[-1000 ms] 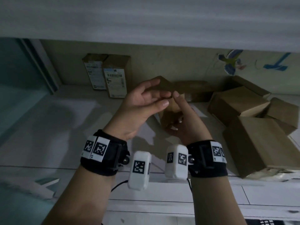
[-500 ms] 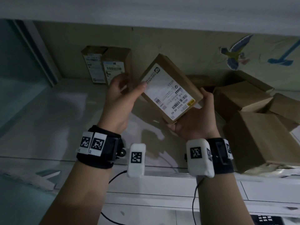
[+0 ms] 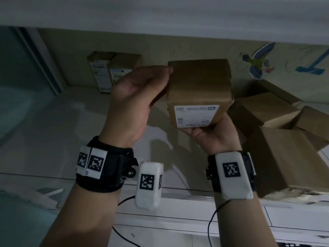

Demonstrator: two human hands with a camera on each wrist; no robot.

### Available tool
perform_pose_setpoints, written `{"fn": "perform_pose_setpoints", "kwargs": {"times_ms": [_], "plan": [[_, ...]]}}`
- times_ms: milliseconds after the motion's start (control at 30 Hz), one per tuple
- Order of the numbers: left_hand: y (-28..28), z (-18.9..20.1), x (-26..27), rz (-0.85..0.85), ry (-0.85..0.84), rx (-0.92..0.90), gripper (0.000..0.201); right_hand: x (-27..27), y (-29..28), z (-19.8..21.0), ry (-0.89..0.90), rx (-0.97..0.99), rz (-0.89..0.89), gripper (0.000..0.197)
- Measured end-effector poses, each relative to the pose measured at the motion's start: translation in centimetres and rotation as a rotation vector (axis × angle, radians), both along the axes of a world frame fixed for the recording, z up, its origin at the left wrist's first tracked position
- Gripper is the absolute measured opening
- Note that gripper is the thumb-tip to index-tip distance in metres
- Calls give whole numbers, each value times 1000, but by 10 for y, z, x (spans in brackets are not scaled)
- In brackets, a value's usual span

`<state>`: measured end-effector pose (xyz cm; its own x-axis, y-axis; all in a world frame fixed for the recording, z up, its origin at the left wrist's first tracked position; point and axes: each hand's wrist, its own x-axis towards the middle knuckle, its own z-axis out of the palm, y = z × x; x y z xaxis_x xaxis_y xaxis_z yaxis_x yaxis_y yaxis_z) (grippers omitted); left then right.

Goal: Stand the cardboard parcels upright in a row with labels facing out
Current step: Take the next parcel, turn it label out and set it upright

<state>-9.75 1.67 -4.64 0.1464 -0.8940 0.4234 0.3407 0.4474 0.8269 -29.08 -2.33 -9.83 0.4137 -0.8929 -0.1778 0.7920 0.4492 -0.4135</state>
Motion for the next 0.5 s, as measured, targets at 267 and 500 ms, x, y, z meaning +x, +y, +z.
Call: {"fn": "perform_pose_setpoints", "kwargs": {"times_ms": [267,500], "plan": [[-4,-2,13,16,117,136,22,7,7,15,105,-11,52,43],[-6,-13,42,209,64,377,27,10,11,32,301,-271,91,76]]}}
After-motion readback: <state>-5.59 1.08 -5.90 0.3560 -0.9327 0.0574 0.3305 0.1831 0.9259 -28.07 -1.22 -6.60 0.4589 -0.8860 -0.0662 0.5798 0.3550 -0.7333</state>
